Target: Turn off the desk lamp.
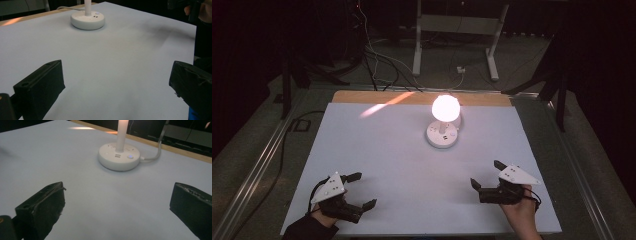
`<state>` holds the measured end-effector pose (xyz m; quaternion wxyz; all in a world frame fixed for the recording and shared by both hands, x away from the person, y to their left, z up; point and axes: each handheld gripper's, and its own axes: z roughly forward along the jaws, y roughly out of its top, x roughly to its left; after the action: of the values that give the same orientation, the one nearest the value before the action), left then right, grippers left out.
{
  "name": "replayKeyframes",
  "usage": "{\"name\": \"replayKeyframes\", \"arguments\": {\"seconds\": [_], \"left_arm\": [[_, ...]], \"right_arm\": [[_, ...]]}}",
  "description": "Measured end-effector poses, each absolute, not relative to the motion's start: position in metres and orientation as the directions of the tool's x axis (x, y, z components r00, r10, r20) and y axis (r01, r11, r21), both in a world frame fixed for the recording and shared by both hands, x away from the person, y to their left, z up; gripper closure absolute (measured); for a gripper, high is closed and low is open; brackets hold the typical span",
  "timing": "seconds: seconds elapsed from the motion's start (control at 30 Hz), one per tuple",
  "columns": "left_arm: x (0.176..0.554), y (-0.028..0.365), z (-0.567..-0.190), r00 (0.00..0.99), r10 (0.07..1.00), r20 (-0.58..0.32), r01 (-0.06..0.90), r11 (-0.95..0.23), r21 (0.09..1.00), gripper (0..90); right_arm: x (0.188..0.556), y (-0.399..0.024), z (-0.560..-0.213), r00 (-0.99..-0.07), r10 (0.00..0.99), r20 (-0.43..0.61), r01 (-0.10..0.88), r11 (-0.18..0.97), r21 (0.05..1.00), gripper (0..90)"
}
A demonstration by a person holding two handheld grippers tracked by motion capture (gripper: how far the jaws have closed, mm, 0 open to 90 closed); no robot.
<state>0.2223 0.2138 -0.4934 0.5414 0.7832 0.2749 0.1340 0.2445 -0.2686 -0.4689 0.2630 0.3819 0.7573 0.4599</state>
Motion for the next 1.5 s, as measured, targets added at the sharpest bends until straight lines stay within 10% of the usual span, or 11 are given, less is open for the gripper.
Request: {"name": "replayKeyframes", "arguments": {"seconds": [1.5], "left_arm": [[0.220, 0.212, -0.492, 0.827, 0.555, -0.092, 0.279, -0.264, 0.923, 0.5]], "right_arm": [[0.318, -0.198, -0.445, -0.645, 0.764, -0.030, 0.296, 0.286, 0.911, 0.0]]}}
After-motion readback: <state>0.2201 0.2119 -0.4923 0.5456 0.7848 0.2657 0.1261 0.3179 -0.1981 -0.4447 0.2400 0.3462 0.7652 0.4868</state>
